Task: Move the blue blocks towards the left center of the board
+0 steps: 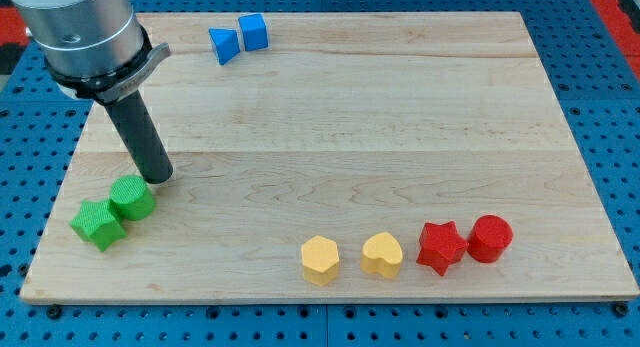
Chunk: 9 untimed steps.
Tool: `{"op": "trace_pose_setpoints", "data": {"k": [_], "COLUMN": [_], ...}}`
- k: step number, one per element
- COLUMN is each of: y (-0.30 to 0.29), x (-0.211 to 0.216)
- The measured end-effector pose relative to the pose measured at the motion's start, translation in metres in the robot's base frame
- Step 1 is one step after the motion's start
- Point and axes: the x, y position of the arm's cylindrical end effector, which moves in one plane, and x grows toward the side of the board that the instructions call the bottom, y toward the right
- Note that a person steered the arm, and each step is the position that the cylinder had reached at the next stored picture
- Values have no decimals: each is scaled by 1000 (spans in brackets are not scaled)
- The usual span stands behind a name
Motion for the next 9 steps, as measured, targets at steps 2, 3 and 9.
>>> {"op": "trace_pose_setpoints", "data": {"k": [2,3,9], "y": [0,-1,38], "x": [-15,-22,-35]}}
